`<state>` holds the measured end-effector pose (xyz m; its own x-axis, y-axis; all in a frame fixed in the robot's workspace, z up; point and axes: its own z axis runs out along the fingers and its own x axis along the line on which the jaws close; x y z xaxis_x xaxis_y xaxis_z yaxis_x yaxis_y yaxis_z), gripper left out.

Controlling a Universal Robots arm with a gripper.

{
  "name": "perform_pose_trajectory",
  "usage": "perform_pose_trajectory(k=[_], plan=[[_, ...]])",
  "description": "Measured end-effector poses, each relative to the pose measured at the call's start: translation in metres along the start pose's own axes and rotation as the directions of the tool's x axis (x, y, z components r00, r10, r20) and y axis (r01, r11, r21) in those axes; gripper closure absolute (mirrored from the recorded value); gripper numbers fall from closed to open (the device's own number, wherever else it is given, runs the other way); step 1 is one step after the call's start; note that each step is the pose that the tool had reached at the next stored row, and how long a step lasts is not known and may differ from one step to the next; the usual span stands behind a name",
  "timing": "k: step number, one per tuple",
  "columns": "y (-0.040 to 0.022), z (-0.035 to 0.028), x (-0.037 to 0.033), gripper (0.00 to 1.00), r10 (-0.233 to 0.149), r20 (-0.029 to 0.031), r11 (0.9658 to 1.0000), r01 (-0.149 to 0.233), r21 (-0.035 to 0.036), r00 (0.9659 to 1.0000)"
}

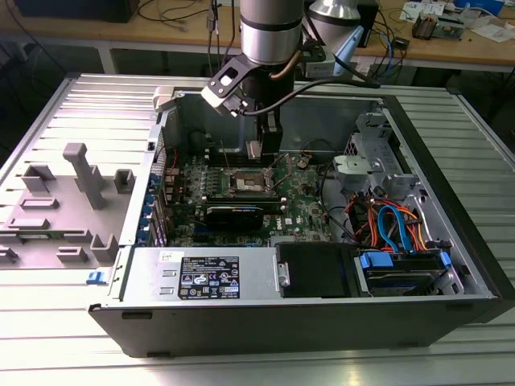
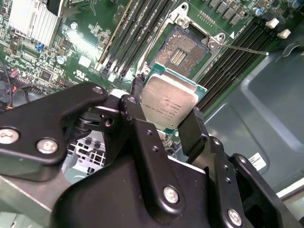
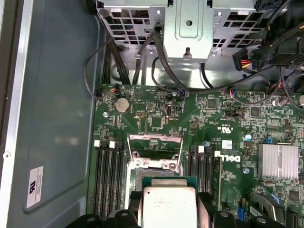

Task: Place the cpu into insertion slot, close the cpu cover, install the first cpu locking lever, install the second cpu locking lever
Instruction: 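Place the cpu into insertion slot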

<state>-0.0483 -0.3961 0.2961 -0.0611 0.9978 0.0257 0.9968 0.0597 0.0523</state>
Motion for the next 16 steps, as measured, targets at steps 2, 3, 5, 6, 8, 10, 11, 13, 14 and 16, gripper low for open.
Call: perform_pose_trajectory(k=[2, 3, 5, 6, 8, 10, 11, 13, 14, 16], plan=[[0.0000, 0.0000, 0.0000, 0.46, 0.001, 0.0000, 1.0000, -0.001, -0.0001, 1.0000], [0.0000, 0.0007, 0.0000, 0.46, 0.001, 0.0000, 1.0000, -0.001, -0.0001, 1.0000], [0.0000, 0.0009, 0.0000, 0.46, 0.001, -0.0001, 1.0000, -0.001, -0.0001, 1.0000], [0.0000, 0.0010, 0.0000, 0.46, 0.001, 0.0000, 1.0000, -0.001, -0.0001, 1.0000], [0.0000, 0.0012, 0.0000, 0.46, 0.001, 0.0000, 1.0000, -0.001, 0.0000, 1.0000], [-0.0001, 0.0016, 0.0000, 0.46, 0.001, 0.0000, 1.0000, -0.001, 0.0000, 1.0000], [-0.0001, 0.0017, 0.0000, 0.46, 0.001, 0.0000, 1.0000, -0.001, -0.0001, 1.0000], [-0.0001, 0.0024, 0.0000, 0.46, 0.004, 0.0000, 1.0000, -0.004, -0.0002, 1.0000], [-0.0001, 0.0032, -0.0001, 0.46, 0.006, 0.0001, 1.0000, -0.006, -0.0003, 1.0000], [-0.0005, 0.0064, 0.0000, 0.46, 0.010, 0.0004, 0.9999, -0.010, -0.0004, 0.9999]])
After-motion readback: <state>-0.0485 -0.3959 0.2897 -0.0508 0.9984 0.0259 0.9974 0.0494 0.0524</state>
